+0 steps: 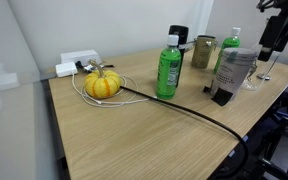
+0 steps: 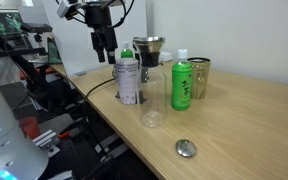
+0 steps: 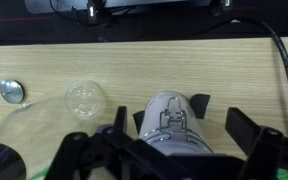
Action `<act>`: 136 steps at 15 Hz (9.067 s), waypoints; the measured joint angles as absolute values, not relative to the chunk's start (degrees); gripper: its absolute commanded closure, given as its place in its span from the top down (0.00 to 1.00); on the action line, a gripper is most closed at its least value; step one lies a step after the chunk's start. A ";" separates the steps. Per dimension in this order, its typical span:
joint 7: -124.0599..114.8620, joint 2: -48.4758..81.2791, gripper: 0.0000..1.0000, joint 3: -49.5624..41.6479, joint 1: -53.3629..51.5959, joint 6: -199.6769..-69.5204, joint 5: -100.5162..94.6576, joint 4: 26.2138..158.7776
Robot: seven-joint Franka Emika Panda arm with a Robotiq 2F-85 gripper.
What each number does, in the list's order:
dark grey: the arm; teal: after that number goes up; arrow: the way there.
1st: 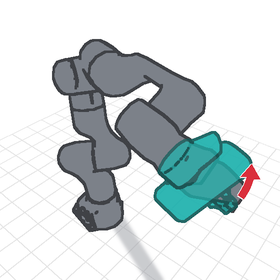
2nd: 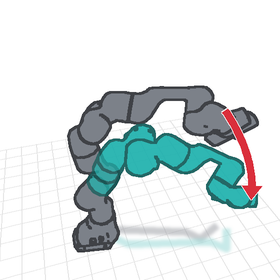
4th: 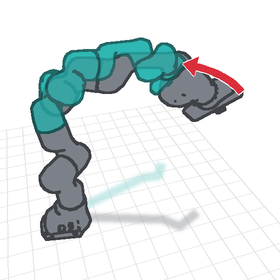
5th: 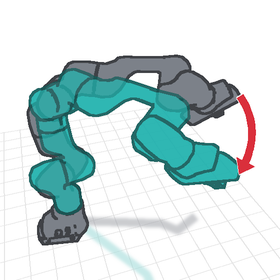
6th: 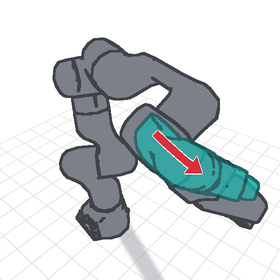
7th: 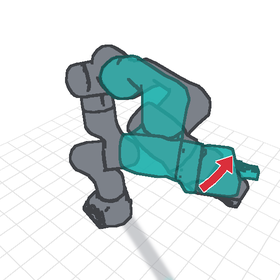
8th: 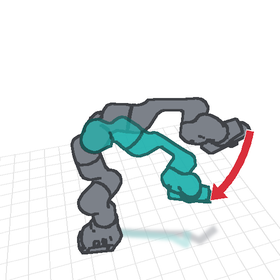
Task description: Open the white canister
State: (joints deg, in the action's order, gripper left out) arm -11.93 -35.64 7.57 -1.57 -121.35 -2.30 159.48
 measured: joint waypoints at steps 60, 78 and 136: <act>-21.27 -30.49 0.06 6.83 0.31 -122.77 1.80 156.51; -21.25 -30.07 0.06 6.83 0.41 -121.92 1.33 154.74; -20.83 -24.26 0.06 6.76 0.39 -116.15 -0.34 141.85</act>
State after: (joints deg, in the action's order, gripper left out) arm -20.83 -24.26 6.76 0.39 -116.15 -0.34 141.85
